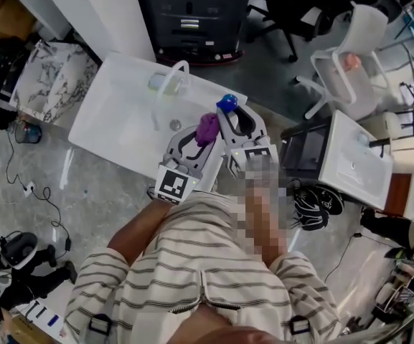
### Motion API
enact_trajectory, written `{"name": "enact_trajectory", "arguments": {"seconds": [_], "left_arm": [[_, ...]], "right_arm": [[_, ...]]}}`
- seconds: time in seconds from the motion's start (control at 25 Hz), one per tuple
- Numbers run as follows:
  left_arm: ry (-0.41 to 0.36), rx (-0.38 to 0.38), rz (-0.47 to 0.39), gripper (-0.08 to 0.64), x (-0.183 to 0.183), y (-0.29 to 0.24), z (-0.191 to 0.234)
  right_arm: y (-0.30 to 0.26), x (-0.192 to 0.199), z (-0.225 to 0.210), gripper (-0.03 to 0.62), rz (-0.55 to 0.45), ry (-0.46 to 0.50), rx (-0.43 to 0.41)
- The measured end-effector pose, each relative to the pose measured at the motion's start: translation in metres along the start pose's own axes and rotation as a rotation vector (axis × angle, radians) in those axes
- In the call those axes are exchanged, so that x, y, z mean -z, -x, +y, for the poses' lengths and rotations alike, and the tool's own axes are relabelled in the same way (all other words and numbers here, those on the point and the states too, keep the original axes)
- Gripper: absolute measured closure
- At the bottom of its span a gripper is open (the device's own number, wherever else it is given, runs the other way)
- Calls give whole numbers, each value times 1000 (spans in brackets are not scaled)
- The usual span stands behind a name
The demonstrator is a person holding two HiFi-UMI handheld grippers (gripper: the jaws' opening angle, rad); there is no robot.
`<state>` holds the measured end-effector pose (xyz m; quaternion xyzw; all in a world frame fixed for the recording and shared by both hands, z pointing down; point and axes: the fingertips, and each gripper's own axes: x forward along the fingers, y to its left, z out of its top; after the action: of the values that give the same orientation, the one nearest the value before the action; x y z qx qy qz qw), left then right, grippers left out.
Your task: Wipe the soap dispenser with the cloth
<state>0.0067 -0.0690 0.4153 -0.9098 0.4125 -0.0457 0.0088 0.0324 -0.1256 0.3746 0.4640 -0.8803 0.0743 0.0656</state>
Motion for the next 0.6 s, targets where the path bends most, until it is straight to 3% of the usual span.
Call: {"name": "enact_trajectory", "arguments": {"seconds": [0.6], "left_arm": [[-53,132,25,442,5,-25,-31]], "right_arm": [[2,-3,11,459,7,20,-23]]}}
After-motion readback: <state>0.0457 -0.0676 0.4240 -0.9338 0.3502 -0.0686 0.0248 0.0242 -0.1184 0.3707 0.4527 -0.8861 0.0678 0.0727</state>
